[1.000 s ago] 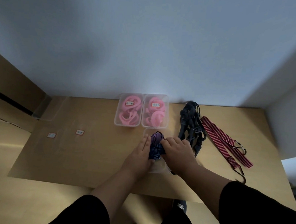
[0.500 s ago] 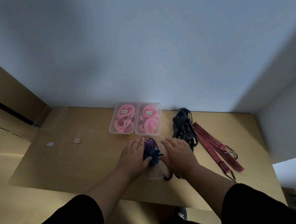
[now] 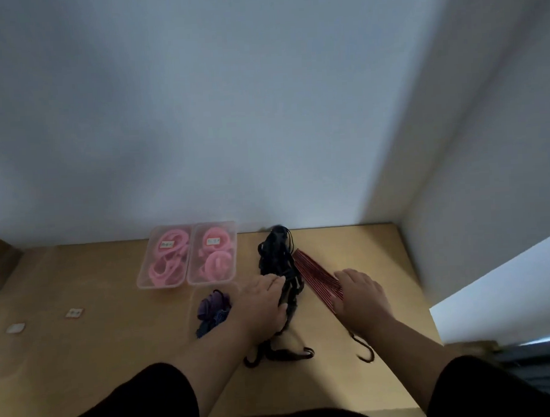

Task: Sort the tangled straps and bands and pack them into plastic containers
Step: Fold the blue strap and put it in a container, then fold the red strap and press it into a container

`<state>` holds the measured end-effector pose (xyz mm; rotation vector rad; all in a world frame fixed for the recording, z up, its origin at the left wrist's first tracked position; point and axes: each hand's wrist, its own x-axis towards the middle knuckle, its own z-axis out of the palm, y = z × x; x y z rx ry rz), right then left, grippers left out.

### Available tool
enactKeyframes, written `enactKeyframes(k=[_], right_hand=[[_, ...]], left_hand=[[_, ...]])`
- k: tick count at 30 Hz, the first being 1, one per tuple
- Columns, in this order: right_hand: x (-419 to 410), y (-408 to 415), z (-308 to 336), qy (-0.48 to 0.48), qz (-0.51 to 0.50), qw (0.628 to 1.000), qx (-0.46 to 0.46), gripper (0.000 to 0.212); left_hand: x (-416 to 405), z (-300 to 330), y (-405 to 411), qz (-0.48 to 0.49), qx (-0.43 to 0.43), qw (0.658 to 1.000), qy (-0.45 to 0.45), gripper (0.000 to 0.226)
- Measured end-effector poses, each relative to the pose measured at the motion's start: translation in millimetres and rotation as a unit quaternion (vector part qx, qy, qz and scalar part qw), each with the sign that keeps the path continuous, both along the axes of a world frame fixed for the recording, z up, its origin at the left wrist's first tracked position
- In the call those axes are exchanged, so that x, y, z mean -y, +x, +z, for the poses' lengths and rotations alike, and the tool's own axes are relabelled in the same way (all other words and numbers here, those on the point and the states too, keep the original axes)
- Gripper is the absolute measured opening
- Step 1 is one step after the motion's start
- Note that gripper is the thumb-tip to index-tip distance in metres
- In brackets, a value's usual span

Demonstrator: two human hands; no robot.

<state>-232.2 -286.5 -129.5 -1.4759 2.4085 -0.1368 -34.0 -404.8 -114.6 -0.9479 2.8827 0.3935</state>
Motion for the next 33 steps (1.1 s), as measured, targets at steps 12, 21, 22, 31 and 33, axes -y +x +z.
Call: enactKeyframes(k=[12, 21, 22, 31, 33], right_hand=[[-34, -46, -26, 0.089, -0.081, 0.984, 0.133, 0.058], [-23, -45, -38, 0.053, -0.104, 0.967, 0.227, 0.029], [-22, -42, -38, 0.060, -0.102, 0.964, 0.238, 0.029], [-18, -33, -29, 0.065, -0.080, 0.936, 0.337, 0.052], [-18, -34, -22, 0.039, -0.079, 0.932, 0.352, 0.039]], left_hand=[[-34, -51, -84, 0.078, 0.031, 0.970, 0.230, 0.030], [-41, -53, -124, 0.502, -0.206, 0.605, 0.583, 0.032], [-40, -54, -125, 0.512, -0.203, 0.591, 0.589, 0.030], [-45, -51, -121, 0.422, -0.153, 0.676, 0.585, 0.016], [-46, -40, -123, 0.411, -0.170, 0.677, 0.587, 0.017]])
